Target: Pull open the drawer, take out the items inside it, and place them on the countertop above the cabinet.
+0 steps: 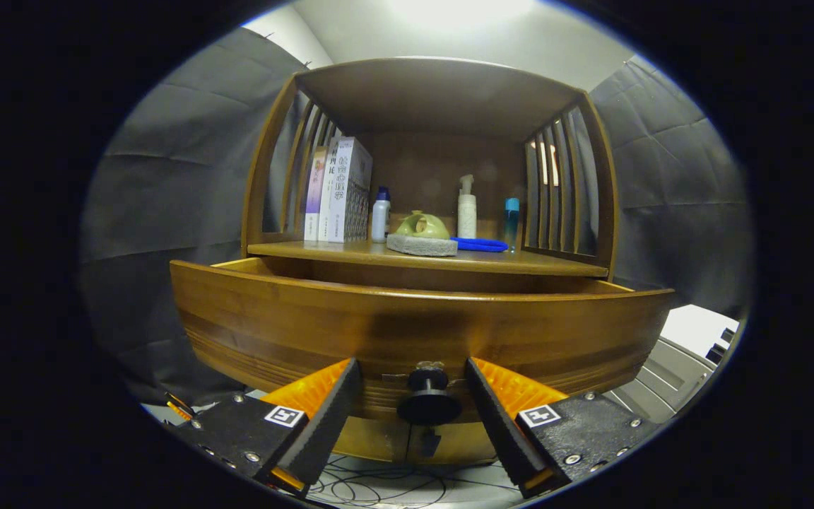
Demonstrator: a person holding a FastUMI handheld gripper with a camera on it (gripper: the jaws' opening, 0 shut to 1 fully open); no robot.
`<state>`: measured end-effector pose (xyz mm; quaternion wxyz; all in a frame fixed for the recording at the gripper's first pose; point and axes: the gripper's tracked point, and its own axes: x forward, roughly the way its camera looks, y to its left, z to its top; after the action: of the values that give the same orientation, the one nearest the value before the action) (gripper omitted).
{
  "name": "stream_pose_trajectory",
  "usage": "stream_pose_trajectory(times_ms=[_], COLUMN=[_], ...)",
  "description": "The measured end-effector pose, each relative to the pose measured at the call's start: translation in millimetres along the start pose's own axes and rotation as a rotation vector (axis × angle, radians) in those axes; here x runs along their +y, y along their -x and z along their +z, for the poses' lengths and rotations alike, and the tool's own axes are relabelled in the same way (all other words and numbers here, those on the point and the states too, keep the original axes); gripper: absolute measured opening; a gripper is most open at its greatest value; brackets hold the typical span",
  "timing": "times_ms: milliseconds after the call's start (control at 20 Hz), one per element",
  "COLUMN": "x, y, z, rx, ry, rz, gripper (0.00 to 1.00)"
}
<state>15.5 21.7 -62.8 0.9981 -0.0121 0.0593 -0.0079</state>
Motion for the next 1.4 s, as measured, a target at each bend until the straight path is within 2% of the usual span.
stream_pose_trajectory(times_ms=[450,1400], x=[-2,-4], y=[-47,-108], z=[1,8], rx=[-0.008,0.000], ry=[0.012,-0.048], rz=[0.051,0.099], gripper=[0.95,0.95])
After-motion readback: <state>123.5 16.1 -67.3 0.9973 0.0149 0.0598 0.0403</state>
